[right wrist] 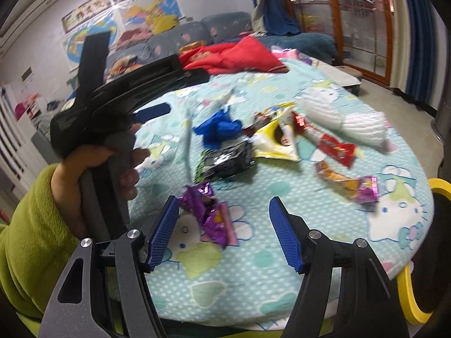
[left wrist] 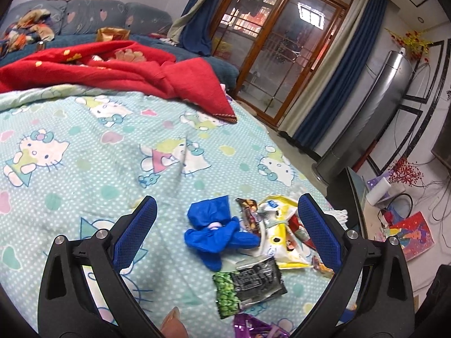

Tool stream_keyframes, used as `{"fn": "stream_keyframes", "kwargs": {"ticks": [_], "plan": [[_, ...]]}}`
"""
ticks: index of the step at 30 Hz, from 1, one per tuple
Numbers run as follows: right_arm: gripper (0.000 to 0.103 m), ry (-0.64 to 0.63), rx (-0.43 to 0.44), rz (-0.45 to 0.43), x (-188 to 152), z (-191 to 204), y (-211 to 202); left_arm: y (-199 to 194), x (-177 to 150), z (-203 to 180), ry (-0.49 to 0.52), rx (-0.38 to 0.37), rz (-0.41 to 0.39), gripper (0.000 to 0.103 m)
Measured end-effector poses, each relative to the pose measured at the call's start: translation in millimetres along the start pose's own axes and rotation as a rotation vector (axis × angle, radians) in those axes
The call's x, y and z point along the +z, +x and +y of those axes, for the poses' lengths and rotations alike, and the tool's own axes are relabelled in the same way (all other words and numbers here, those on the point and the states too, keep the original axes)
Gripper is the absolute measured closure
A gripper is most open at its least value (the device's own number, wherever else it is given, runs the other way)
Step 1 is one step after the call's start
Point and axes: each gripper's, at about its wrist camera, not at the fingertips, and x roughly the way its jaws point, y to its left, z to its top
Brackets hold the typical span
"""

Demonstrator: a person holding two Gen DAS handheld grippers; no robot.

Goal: Collect trash
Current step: 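Move both open tools back over the remaining wrappers on the bedspread, then grasp the blue glove with the left tool while the right tool grasps the purple wrapper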

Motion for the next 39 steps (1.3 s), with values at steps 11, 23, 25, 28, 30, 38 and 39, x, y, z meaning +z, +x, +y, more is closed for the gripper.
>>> {"fn": "stream_keyframes", "kwargs": {"ticks": [11, 23, 25, 28, 30, 38, 39], "plan": [[0.044, -0.034, 0.015, 0.091, -5, 12, 35, 17, -8, 16, -0.047, -0.033, 0.084, 0.024], [0.080, -0.014, 0.019, 0.119, -8, 1, 47, 34, -19, 17, -0.067, -0.084, 0.162, 0.046], [0.081, -0.024, 0.018, 0.118, -7, 2, 47, 36, -20, 16, -0.065, -0.084, 0.173, 0.047], [0.081, -0.039, 0.026, 0.122, -8, 4, 45, 40, -22, 17, -0.071, -0.083, 0.196, 0.053], [0.081, -0.035, 0.032, 0.125, -7, 4, 44, 43, -24, 20, -0.084, -0.081, 0.216, 0.064], [0.082, -0.029, 0.053, 0.138, -11, 5, 38, 44, -27, 25, -0.108, -0.099, 0.229, 0.092], [0.082, -0.029, 0.056, 0.138, -12, 4, 36, 41, -26, 24, -0.105, -0.101, 0.216, 0.092]]}}
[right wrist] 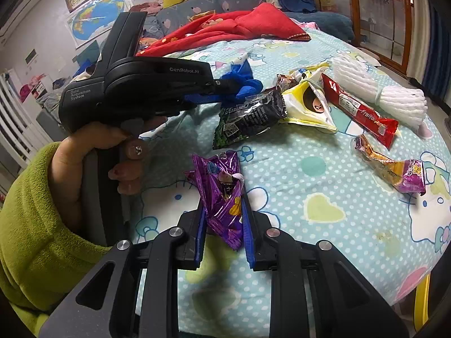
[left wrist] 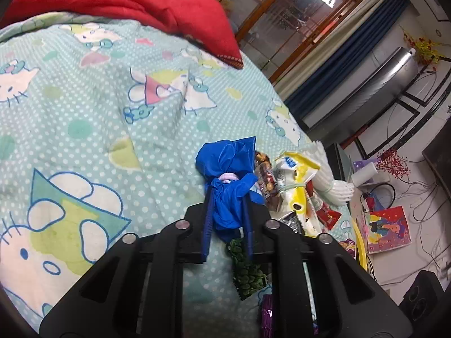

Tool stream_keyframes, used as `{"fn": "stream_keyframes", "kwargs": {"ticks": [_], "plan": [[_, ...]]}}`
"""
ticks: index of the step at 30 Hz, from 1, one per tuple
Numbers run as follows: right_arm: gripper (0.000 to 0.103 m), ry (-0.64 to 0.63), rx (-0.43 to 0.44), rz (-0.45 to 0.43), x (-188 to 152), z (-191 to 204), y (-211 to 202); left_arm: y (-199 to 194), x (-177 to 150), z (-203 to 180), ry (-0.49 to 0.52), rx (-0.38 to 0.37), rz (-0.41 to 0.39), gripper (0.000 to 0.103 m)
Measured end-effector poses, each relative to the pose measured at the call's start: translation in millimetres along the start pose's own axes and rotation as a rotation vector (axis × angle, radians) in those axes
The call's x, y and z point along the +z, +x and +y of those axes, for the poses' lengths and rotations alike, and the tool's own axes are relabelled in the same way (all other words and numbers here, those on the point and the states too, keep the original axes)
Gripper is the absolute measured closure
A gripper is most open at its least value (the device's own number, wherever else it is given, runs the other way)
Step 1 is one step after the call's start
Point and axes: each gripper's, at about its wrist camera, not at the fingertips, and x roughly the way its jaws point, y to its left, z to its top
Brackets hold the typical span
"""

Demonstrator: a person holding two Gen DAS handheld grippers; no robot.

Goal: Collect trash
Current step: 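Grasp the blue glove with the left tool while the right tool grasps the purple wrapper, then carry the blue glove and purple wrapper over the yellow bin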

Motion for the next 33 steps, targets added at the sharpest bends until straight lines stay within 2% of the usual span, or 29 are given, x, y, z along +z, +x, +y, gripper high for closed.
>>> {"fn": "stream_keyframes", "kwargs": {"ticks": [5, 13, 33], "plan": [[0.082, 0.017, 0.012, -0.010, 0, 0, -8, -17, 2, -8, 0.035, -0.004, -0.063, 0.093], [0.082, 0.054, -0.003, -0.068, 6, -11, -28, -34, 8, -28, 0.075, -0.034, -0.114, 0.094], [0.082, 0.215, -0.102, -0.244, 20, -71, -87, -50, -4, -88, 0.191, -0.137, -0.120, 0.094]]}}
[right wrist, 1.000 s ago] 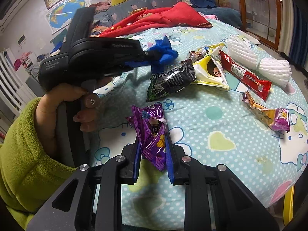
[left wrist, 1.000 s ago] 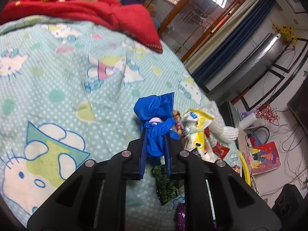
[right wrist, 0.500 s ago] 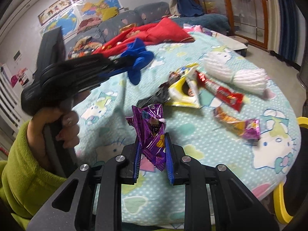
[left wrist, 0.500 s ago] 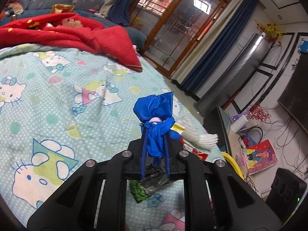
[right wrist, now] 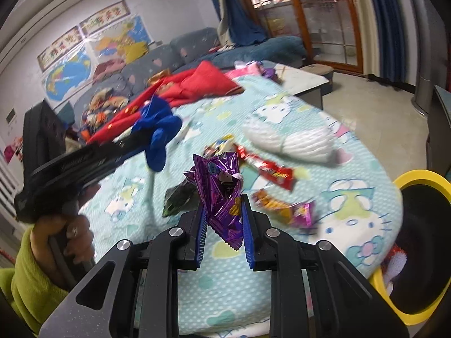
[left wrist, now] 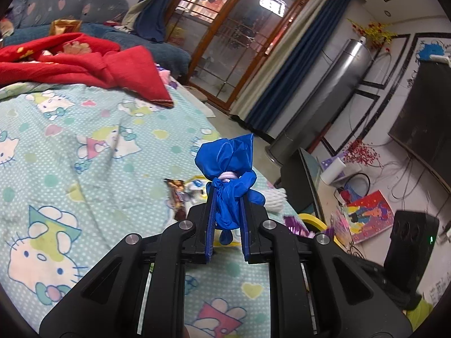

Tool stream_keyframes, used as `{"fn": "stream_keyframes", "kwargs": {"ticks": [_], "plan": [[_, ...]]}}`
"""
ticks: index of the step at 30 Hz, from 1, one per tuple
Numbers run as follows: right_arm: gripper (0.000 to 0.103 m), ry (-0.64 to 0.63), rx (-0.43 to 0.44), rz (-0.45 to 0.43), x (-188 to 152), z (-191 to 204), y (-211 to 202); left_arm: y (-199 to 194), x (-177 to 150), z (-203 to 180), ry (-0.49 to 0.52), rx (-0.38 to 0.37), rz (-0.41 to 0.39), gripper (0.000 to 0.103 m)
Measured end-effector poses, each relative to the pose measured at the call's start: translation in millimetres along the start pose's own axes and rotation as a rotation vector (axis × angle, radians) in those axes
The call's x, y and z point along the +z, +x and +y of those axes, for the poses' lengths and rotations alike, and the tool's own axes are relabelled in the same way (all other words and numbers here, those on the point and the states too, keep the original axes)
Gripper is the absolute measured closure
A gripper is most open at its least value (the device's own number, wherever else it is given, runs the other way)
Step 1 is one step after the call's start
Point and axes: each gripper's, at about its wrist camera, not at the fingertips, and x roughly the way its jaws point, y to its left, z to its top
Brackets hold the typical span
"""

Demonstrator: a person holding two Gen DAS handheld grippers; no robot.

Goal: Collect trash
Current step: 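Carry the blue glove and purple wrapper over the yellow bin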

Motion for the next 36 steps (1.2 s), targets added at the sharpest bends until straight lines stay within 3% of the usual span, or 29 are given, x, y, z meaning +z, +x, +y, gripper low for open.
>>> {"fn": "stream_keyframes", "kwargs": {"ticks": [36], "plan": [[0.082, 0.201, -0.153, -0.211, 17, -90, -60, 30, -32, -97, 0.205, -0.145, 0.076, 0.094]]}}
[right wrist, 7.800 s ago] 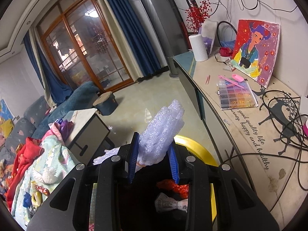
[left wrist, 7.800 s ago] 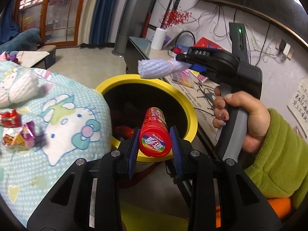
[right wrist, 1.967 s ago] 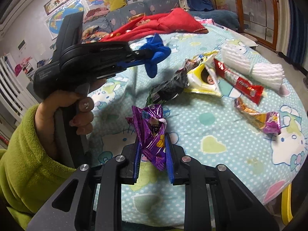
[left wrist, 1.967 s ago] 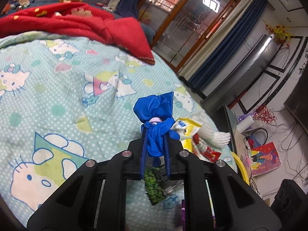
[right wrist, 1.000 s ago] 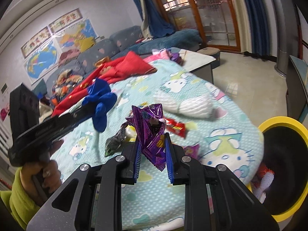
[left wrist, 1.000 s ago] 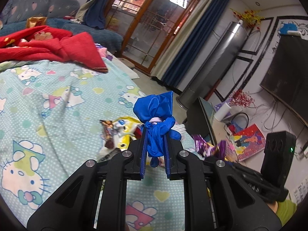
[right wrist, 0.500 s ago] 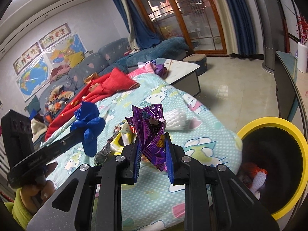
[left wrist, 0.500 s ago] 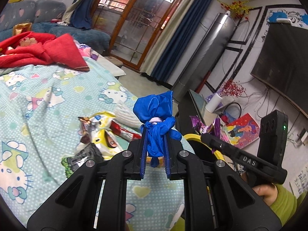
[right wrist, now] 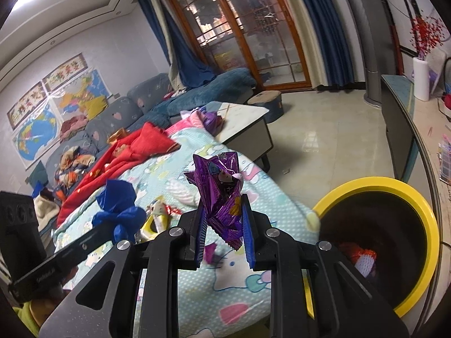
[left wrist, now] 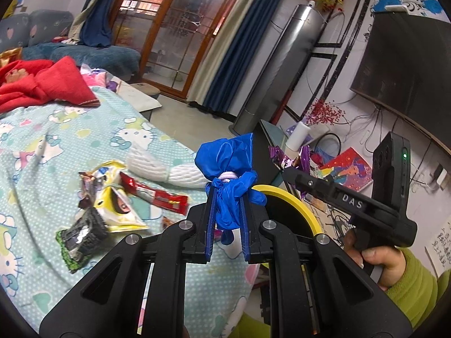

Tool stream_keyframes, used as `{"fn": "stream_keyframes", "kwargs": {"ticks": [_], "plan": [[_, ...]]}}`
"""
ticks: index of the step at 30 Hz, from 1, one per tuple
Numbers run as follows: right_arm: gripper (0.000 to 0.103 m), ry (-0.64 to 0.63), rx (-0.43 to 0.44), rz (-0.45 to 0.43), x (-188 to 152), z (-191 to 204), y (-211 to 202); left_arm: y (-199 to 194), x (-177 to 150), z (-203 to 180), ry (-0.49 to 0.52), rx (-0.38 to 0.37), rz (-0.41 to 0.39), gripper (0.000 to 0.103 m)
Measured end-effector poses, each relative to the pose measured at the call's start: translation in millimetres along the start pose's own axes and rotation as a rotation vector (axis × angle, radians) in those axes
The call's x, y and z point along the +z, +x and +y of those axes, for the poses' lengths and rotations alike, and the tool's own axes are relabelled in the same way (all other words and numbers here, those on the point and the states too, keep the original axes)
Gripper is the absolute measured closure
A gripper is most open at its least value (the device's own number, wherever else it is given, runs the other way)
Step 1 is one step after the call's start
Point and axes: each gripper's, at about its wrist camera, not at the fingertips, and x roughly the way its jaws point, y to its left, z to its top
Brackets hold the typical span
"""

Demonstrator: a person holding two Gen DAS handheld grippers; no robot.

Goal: Collect trash
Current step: 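Carry the blue glove and purple wrapper over the yellow bin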

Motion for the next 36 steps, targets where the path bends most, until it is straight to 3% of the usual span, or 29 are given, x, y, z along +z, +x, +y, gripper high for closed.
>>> {"fn": "stream_keyframes", "kwargs": {"ticks": [19, 36], "plan": [[0.082, 0.124, -0.093, -0.073, 7, -56, -21, 34, -9, -42, 0.099, -0.045, 0.064, 0.094], [0.082, 0.196, -0.165, -0.072, -4, -99, -29, 69, -27, -77, 0.181, -0.093, 0.146, 0.093]]}}
